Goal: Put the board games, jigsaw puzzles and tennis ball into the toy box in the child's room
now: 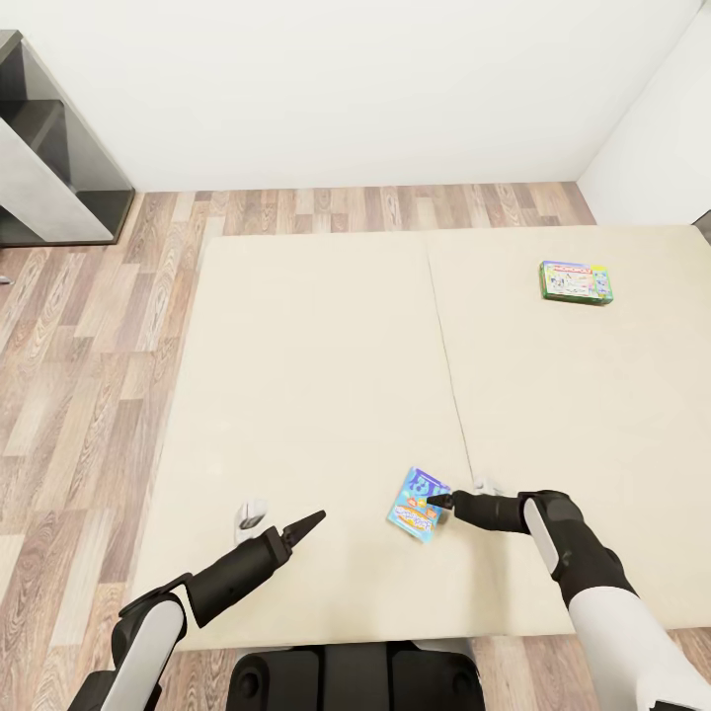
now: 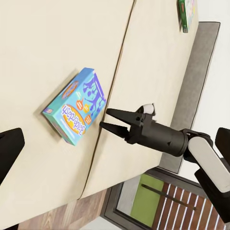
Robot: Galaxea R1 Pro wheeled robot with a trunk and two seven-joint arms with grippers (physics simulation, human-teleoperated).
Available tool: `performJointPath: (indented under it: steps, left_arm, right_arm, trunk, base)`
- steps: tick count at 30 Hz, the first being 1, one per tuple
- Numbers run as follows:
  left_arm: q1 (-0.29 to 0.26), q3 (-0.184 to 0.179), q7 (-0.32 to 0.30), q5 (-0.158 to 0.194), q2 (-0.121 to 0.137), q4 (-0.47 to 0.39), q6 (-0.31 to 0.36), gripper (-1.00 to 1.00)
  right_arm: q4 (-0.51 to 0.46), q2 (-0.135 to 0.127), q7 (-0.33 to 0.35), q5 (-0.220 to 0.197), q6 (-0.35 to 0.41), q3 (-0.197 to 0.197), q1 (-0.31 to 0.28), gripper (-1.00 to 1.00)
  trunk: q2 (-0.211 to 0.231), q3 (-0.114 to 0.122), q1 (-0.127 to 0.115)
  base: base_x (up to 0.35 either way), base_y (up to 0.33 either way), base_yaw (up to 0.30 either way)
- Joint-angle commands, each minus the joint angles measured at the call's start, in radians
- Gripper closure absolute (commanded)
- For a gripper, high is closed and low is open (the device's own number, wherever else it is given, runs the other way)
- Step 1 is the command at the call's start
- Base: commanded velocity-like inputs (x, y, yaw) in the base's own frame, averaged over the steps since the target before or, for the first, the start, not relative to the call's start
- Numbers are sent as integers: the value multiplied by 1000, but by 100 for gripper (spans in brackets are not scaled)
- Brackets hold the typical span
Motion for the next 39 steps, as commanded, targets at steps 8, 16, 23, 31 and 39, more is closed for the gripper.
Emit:
performJointPath:
  steps: [8,16,23,31,39]
  left_arm:
    - [0,0,0,3,0,0,4,-100]
    - [0,0,-1,3,1,0,3,-100]
    - [0,0,-2,3,0,0,3,-100]
    - [0,0,-2,3,0,2,4,-100]
    - [0,1,-2,3,0,2,4,-100]
  right_arm:
    - [2,0,-4,-9,8,3,0,-100]
    - [4,-1,-5,-8,7,5,-1,-100]
    - [4,-3,-5,-8,6,5,-1,-100]
    - [4,-3,-5,-9,6,6,-1,-100]
    - [4,-4,-4,-9,6,6,-2,-100]
  trunk:
    - [-1,-1,0]
    - [-1,-1,0]
    - [-1,-1,0]
    - [-1,-1,0]
    - [-1,-1,0]
  base:
    - [0,0,0]
    - [0,0,0]
    - [0,3,0]
    - [0,126,0]
    - [0,233,0]
